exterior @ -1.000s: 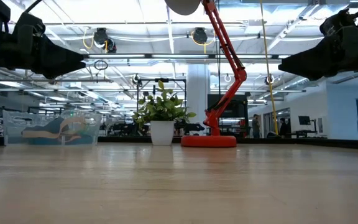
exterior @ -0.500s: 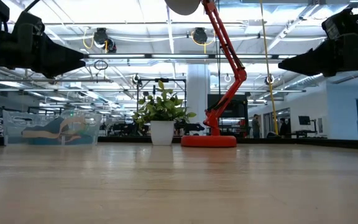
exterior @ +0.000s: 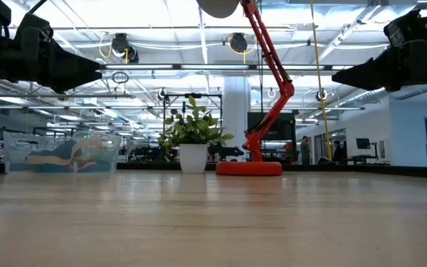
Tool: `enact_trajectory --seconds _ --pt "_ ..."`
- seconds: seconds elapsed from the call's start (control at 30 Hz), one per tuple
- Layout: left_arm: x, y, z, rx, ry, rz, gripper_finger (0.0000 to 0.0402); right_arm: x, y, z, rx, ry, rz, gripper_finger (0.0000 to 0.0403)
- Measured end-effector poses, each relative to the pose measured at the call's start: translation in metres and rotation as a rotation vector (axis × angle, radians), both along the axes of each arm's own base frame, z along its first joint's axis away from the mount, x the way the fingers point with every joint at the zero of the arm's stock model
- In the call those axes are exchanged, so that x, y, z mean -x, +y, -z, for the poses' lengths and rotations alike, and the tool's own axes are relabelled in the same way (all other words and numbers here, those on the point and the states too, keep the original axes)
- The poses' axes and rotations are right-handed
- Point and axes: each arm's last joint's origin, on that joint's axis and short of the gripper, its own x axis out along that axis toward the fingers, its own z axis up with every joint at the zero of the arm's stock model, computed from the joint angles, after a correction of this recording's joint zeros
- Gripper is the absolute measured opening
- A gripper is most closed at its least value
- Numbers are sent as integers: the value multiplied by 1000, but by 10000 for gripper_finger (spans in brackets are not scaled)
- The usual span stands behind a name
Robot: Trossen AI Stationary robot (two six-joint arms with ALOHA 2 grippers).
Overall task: Pick and place rubber bands into bin
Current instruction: Return to Home Position
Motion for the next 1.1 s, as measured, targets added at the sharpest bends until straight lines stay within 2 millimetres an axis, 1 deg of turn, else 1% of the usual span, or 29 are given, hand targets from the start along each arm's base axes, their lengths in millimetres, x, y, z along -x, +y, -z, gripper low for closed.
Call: enact_trajectory --seconds 0.27,0.53,1.1 --pt "0 0 0 -1 -1 0 258 0 0 0 0 0 0 205" --pt "0 0 0 -1 -1 1 266 0 0 0 0 0 0 201" --pt "0 0 0 -1 -1 6 267 0 0 0 0 0 0 201"
